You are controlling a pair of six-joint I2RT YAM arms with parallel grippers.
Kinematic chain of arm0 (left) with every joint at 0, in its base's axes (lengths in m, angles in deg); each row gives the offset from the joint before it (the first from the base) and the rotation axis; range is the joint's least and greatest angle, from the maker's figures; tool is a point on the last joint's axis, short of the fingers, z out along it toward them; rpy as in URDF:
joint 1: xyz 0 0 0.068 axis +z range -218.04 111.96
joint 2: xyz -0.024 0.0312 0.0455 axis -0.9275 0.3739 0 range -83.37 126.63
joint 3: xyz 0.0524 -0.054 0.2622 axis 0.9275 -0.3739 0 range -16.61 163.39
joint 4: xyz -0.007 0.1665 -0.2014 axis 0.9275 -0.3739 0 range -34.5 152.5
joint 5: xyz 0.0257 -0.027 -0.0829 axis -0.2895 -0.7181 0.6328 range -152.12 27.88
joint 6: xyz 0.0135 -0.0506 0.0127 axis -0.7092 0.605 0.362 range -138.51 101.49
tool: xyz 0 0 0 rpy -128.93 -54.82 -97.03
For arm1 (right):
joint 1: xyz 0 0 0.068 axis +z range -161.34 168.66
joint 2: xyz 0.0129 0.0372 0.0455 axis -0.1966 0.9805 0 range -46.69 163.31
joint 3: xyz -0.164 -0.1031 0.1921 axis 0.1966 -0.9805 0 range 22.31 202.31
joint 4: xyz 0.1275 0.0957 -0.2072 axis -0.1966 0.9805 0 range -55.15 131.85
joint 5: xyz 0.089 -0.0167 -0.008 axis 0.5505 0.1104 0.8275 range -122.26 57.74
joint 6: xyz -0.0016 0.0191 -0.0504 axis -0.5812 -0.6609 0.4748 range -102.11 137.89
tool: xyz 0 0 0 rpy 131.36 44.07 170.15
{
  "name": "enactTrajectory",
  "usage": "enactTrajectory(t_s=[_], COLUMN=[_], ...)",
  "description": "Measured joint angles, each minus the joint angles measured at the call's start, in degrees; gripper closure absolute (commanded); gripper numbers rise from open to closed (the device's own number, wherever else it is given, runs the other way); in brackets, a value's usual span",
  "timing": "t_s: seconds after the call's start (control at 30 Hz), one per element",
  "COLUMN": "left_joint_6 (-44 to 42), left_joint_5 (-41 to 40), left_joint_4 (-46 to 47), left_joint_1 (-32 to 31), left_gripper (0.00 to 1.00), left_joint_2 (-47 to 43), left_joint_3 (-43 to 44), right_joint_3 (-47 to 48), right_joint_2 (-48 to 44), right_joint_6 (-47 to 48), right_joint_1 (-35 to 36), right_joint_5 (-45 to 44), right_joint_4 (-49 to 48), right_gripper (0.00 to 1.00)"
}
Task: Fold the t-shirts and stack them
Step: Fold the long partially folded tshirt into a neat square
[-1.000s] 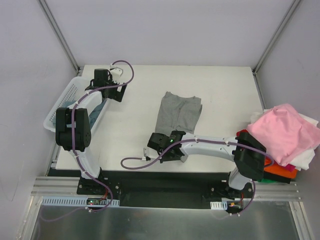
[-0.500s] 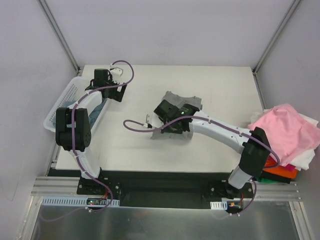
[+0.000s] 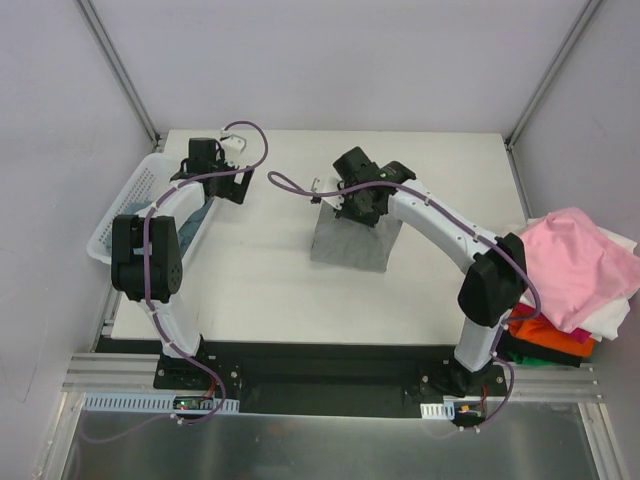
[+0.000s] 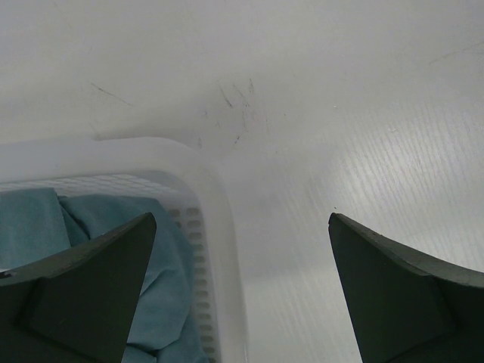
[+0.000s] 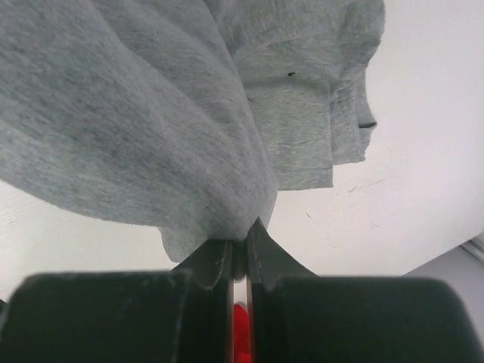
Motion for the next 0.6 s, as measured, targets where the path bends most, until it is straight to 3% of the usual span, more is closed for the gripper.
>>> enactTrajectory(t_s=[0.6], left_joint_6=[-0.2], left_joint_5=[0.0], left_joint_4=[0.1], left_joint_1=[0.0], left_gripper=[0.01], left_joint_2=[0.6], left_joint_3=[-0.2], right_joint_3=[13.4], right_joint_2=[16.3], right_joint_6=[2.9], right_joint_1=[-12.8], right_joint_5=[5.6], right_joint_4=[3.0], right_gripper=[0.99])
